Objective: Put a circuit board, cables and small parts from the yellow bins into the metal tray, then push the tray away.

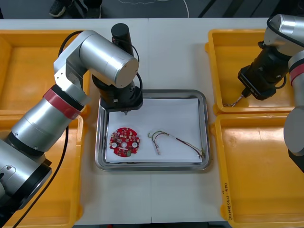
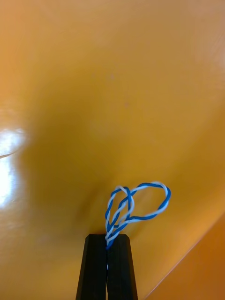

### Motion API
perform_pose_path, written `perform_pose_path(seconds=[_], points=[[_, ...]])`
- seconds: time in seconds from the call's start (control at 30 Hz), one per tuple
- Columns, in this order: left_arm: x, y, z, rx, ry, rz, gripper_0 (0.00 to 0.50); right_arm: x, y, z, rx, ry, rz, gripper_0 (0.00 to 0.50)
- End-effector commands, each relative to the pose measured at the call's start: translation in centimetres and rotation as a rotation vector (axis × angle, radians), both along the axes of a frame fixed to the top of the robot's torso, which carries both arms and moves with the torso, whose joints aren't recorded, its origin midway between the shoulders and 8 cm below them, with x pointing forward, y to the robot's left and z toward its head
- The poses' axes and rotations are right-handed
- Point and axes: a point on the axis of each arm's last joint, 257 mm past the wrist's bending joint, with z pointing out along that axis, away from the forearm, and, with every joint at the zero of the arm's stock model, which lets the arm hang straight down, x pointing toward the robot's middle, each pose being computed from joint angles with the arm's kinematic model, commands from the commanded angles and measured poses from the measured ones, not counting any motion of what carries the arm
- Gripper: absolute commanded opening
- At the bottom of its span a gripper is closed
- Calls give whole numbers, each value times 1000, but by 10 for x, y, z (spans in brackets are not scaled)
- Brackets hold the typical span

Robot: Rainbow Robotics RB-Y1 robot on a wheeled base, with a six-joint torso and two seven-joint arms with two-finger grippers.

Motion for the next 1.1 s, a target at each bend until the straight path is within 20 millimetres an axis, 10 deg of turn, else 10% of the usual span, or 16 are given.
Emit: perform_pose_path(seconds=[0.03, 0.43, 0.77, 1.1], points=[[0, -12, -1, 11, -25, -61, 0, 17, -3, 52, -21, -51, -10, 0], [0, -8, -10, 14, -29, -63, 31, 18, -45, 92, -149, -76, 141, 0], [0, -2, -9, 33, -28, -48, 460, 34, -66, 79, -223, -132, 160, 0], [0, 14, 30, 19, -61, -10, 500, 40, -75, 63, -246, -157, 174, 14]])
